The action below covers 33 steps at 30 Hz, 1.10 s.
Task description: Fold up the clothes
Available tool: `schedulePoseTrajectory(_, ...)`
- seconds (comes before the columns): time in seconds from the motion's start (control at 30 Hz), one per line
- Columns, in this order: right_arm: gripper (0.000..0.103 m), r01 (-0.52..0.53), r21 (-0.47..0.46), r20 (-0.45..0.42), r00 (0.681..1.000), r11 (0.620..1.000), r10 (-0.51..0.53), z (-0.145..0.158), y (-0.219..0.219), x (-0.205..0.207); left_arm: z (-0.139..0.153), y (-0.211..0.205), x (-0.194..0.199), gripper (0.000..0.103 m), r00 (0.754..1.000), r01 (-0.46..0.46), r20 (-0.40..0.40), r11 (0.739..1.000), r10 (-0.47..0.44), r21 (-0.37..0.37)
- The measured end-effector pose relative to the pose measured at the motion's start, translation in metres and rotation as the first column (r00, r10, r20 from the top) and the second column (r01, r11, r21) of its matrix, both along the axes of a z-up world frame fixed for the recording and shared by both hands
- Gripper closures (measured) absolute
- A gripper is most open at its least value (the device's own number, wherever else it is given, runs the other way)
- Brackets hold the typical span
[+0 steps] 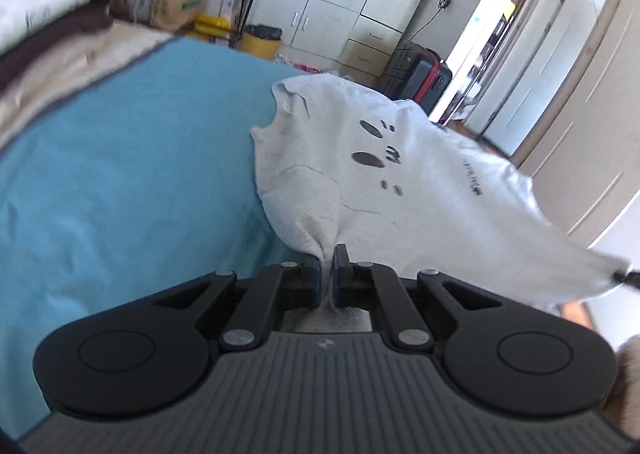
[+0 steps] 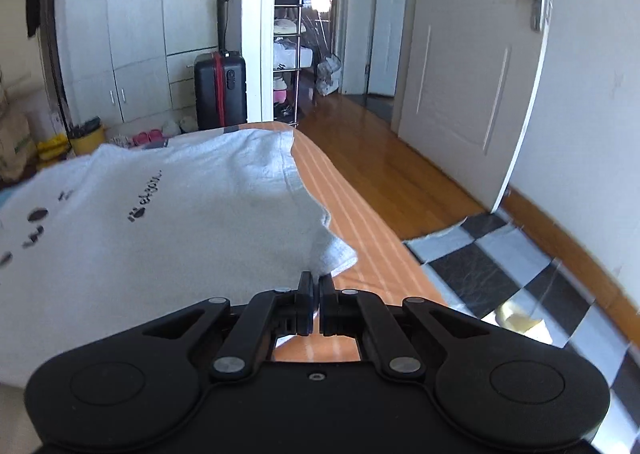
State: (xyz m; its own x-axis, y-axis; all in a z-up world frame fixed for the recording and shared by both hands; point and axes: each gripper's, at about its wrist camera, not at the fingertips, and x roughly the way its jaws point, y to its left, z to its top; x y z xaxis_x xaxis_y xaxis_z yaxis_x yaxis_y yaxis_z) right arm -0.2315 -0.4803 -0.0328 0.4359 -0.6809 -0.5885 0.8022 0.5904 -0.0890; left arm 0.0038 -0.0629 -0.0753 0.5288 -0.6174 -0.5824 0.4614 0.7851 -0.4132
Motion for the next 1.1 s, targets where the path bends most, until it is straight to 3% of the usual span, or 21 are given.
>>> schedulePoseTrajectory(0.07, 0.101, -0.011, -0.056, -0.015, 1.0, 0.998, 0.01, 0.008, 0.006, 0.002, -0.003, -0.001, 0.001, 0.098, 1.0, 0.009, -0.003, 0.999, -0.009, 0.035)
schedulePoseTrajectory(0.17, 0.103, -0.001, -0.109, 0.052, 0.999, 0.994, 0.007, 0.034, 0.01, -0.012, -0.02, -0.001, 0.004, 0.098, 0.997, 0.038, -0.072, 0.997, -0.033, 0.063)
schedulePoseTrajectory(0.23, 0.103, 0.015, -0.082, -0.004, 1.0, 0.997, -0.015, 0.028, 0.004, -0.012, -0.031, -0.001, 0.006, 0.098, 0.992, 0.058, -0.117, 0.995, -0.048, 0.081)
schedulePoseTrajectory(0.33, 0.103, 0.052, -0.014, -0.102, 0.993, 0.999, -0.053, -0.004, -0.007, -0.013, -0.047, -0.001, 0.009, 0.098, 0.98, 0.09, -0.186, 0.99, -0.069, 0.105)
schedulePoseTrajectory(0.43, 0.103, 0.09, 0.05, -0.141, 0.987, 0.995, -0.082, -0.043, -0.013, -0.022, -0.063, 0.0, 0.012, 0.096, 0.963, 0.123, -0.254, 0.984, -0.088, 0.127)
schedulePoseTrajectory(0.63, 0.102, 0.198, 0.074, -0.255, 0.951, 0.977, -0.173, -0.078, -0.018, -0.02, -0.059, 0.014, 0.022, 0.096, 0.961, 0.086, -0.272, 0.991, -0.055, 0.107)
schedulePoseTrajectory(0.7, 0.098, 0.26, 0.049, -0.295, 0.926, 0.964, -0.235, -0.077, -0.019, -0.023, -0.058, 0.022, 0.027, 0.096, 0.959, 0.062, -0.283, 0.994, -0.035, 0.09)
schedulePoseTrajectory(0.73, 0.09, 0.285, 0.036, -0.298, 0.918, 0.958, -0.262, -0.074, -0.019, -0.028, -0.058, 0.028, 0.028, 0.096, 0.958, 0.054, -0.284, 0.995, -0.03, 0.078)
schedulePoseTrajectory(0.8, 0.079, 0.279, 0.104, -0.181, 0.949, 0.955, -0.258, -0.054, -0.017, -0.043, -0.057, 0.032, 0.031, 0.094, 0.958, 0.055, -0.283, 0.997, -0.036, 0.06)
schedulePoseTrajectory(0.83, 0.07, 0.254, 0.147, -0.109, 0.965, 0.956, -0.24, -0.043, -0.014, -0.048, -0.056, 0.034, 0.032, 0.089, 0.959, 0.056, -0.282, 0.997, -0.04, 0.051)
schedulePoseTrajectory(0.9, 0.067, 0.097, 0.219, 0.015, 0.995, 0.971, -0.103, -0.029, 0.007, -0.039, -0.059, 0.031, 0.03, 0.081, 0.957, 0.067, -0.286, 0.997, -0.05, 0.049)
schedulePoseTrajectory(0.97, 0.058, -0.073, 0.271, 0.141, 0.989, 0.96, 0.035, -0.016, 0.029, -0.028, -0.061, 0.027, 0.028, 0.079, 0.955, 0.077, -0.289, 0.996, -0.06, 0.048)
schedulePoseTrajectory(1.03, 0.055, -0.299, 0.335, 0.19, 0.95, 0.894, 0.246, -0.019, 0.058, 0.004, -0.064, 0.024, 0.026, 0.074, 0.953, 0.088, -0.293, 0.995, -0.071, 0.046)
schedulePoseTrajectory(1.1, 0.055, -0.484, 0.384, 0.223, 0.875, 0.787, 0.429, -0.031, 0.092, 0.038, -0.066, 0.021, 0.024, 0.072, 0.951, 0.099, -0.297, 0.994, -0.081, 0.045)
